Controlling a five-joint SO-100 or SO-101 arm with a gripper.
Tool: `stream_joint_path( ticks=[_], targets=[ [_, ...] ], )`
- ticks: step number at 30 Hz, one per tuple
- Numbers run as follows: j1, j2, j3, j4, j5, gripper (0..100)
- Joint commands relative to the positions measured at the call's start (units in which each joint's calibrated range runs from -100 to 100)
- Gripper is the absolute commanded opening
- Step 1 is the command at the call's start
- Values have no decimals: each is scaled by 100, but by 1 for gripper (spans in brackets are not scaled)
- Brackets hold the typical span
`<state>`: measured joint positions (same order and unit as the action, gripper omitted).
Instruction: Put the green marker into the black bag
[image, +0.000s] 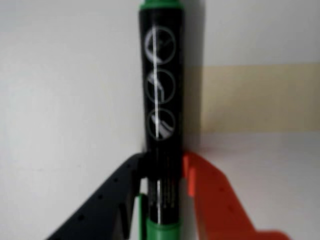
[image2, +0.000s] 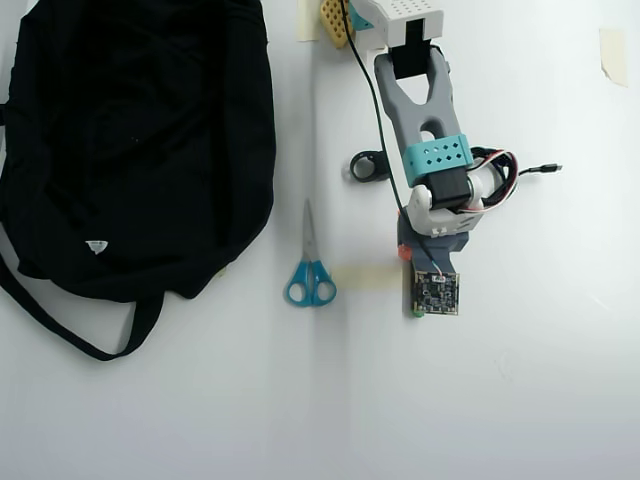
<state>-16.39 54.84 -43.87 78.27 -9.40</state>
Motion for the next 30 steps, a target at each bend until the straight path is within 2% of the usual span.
stream_joint_path(
  ticks=[1,15,30],
  targets=[
    [-67,-15,-7,71,22,2],
    [-89,-114,-61,114,2,2],
    [-149,-139,-1220,1466,22,2]
  ],
)
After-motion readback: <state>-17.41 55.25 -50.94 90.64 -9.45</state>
